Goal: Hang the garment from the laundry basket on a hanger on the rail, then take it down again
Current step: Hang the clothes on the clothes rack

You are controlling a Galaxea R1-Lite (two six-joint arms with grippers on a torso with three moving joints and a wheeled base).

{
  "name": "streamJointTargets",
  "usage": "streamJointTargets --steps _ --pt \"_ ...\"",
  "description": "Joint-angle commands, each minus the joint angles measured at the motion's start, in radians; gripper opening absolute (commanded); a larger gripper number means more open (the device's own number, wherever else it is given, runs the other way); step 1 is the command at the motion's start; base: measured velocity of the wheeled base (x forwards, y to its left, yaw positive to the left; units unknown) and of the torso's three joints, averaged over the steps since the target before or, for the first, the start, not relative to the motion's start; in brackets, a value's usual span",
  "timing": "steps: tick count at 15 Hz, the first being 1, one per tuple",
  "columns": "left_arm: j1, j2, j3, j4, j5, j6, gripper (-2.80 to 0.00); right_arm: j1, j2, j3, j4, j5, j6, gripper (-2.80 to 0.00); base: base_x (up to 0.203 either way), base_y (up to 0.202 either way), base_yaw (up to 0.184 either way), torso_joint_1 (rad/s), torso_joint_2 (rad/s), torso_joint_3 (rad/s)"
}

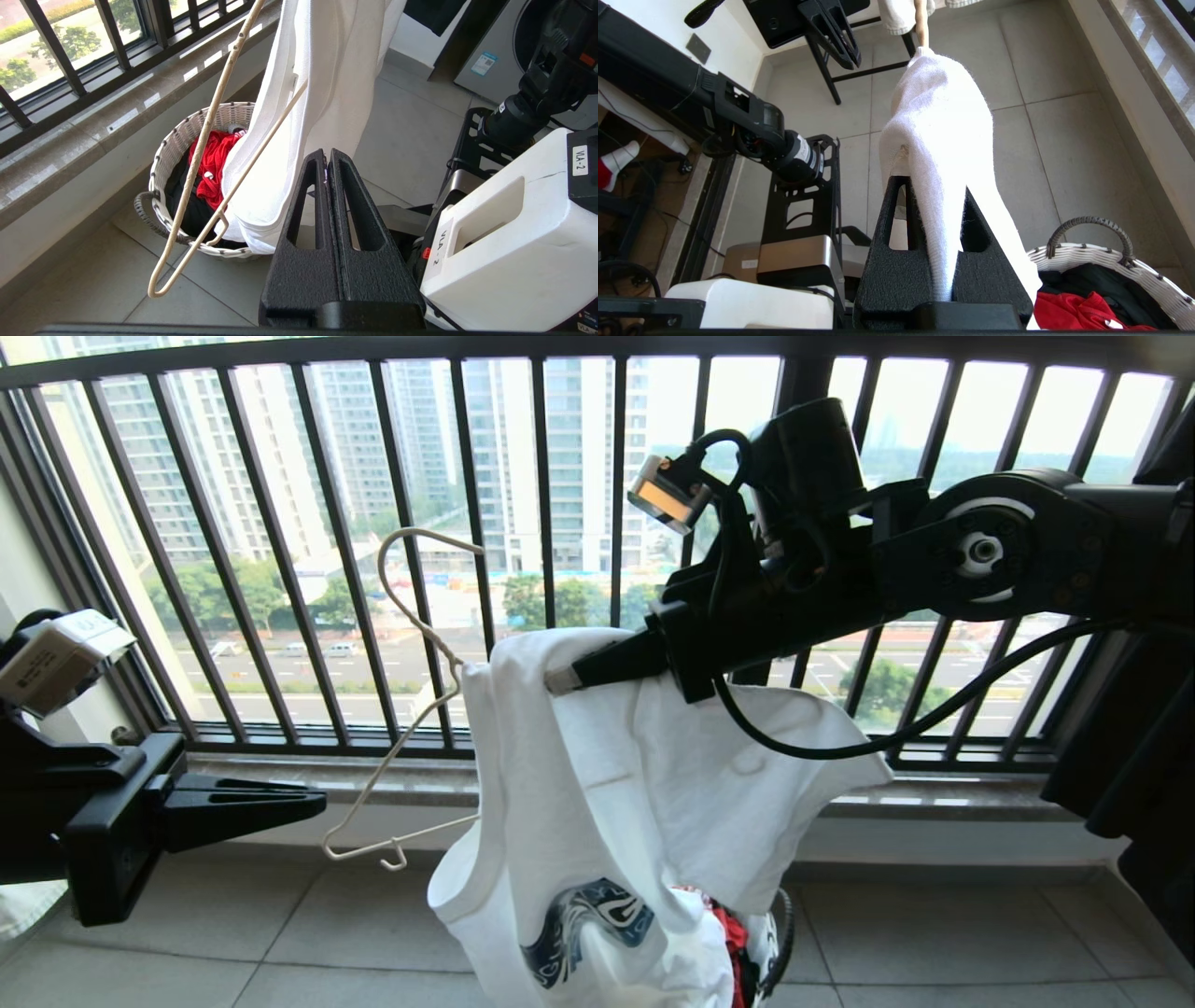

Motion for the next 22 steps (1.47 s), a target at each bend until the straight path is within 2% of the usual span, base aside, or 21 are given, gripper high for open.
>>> streamJointTargets --steps 1,4,8,9,10,11,14,17,22 --pt "0.0 -0.017 -0.048 0.009 0.001 0.004 -2.8 0.001 -0.002 0.0 0.002 0.005 -0.001 -2.8 0.0 0.0 0.0 0.0 0.0 0.0" --pt "-0.003 -0.028 -0.109 0.012 0.024 0.004 -2.8 0.001 -0.011 0.002 0.004 0.005 -0.001 -2.8 0.0 0.0 0.0 0.0 0.0 0.0" --pt "-0.025 0.06 -0.171 0.007 0.03 0.01 -2.8 0.001 -0.017 0.002 0.002 0.005 0.0 -2.8 0.0 0.0 0.0 0.0 0.0 0.0" --pt "-0.03 0.073 -0.179 0.005 0.031 0.038 -1.8 0.001 -0.017 0.002 0.002 0.005 -0.001 -2.8 0.0 0.0 0.0 0.0 0.0 0.0" --pt "-0.044 0.081 -0.185 0.008 0.031 0.066 0.0 0.001 -0.017 0.002 0.002 0.005 -0.001 -2.8 0.0 0.0 0.0 0.0 0.0 0.0" --pt "-0.061 0.091 -0.196 0.01 0.035 0.07 0.0 0.001 -0.016 0.002 0.001 0.005 -0.001 -2.8 0.0 0.0 0.0 0.0 0.0 0.0" --pt "-0.105 0.145 -0.232 0.01 0.11 0.078 0.0 -0.001 -0.017 0.002 0.001 0.005 0.001 -2.8 0.0 0.0 0.0 0.0 0.0 0.0" --pt "-0.141 0.188 -0.265 0.01 0.161 0.112 0.0 -0.001 -0.023 0.003 -0.001 0.005 -0.001 -2.8 0.0 0.0 0.0 0.0 0.0 0.0" --pt "-0.164 0.262 -0.281 0.002 0.162 0.128 0.0 -0.001 -0.03 0.009 0.001 0.005 -0.001 -2.8 0.0 0.0 0.0 0.0 0.0 0.0"
